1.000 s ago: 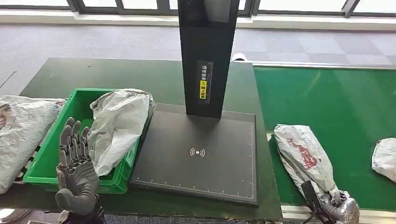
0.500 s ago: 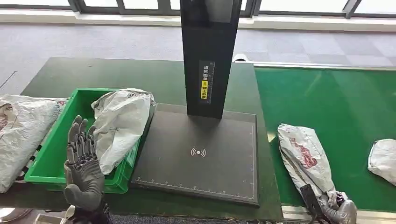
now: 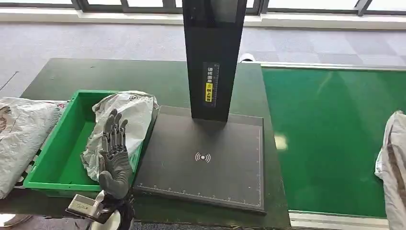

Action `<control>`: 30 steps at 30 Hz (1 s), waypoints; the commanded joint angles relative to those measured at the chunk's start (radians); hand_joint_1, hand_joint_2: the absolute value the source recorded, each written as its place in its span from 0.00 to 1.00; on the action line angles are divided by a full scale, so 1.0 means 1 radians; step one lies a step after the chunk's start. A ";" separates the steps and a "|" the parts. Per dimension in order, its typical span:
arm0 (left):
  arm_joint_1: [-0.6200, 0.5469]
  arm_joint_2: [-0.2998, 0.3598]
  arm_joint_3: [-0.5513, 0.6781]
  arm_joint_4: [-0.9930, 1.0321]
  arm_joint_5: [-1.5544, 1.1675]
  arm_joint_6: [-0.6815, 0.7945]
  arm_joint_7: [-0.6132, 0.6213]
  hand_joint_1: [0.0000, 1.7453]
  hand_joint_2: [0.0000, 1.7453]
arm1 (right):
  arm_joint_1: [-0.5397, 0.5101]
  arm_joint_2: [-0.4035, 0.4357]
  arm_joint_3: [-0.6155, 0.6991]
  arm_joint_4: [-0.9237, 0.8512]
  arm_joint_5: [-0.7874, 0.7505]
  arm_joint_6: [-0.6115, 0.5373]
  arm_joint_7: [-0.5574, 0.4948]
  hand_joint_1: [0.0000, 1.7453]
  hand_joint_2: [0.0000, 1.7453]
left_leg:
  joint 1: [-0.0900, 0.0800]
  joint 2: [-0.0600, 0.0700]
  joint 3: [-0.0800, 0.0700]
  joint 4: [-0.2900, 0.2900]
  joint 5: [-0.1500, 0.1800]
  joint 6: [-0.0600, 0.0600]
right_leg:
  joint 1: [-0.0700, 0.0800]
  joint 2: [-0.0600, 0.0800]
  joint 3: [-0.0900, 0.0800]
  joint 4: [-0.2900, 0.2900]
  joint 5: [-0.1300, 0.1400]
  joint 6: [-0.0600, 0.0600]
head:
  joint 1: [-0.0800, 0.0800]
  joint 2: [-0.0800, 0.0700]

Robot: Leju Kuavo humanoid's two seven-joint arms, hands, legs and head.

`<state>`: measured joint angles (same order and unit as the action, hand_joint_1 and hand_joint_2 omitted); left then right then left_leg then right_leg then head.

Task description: Moved the parcel from conveyor to table for the left to box.

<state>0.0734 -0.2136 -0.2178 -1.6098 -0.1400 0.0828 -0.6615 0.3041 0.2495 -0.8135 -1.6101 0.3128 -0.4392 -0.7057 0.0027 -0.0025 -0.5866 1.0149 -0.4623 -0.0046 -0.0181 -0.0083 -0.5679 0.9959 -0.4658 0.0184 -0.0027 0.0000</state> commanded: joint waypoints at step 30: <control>0.147 0.077 0.063 -0.129 0.071 0.052 -0.037 0.00 0.00 | -0.103 -0.141 0.815 0.121 0.086 -0.042 0.008 1.00 1.00 | 0.001 0.005 0.009 -0.002 0.000 -0.001 | 0.001 0.004 0.003 -0.001 -0.001 -0.002 | 0.000 0.000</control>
<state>0.2374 -0.1621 -0.1812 -1.7769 -0.0702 0.1335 -0.6664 0.2367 0.1396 -0.0351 -1.5682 0.4028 -0.4780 -0.7011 0.0033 0.0005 -0.5792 1.0148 -0.4631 -0.0056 -0.0177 -0.0058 -0.5662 0.9969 -0.4678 0.0172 -0.0031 0.0000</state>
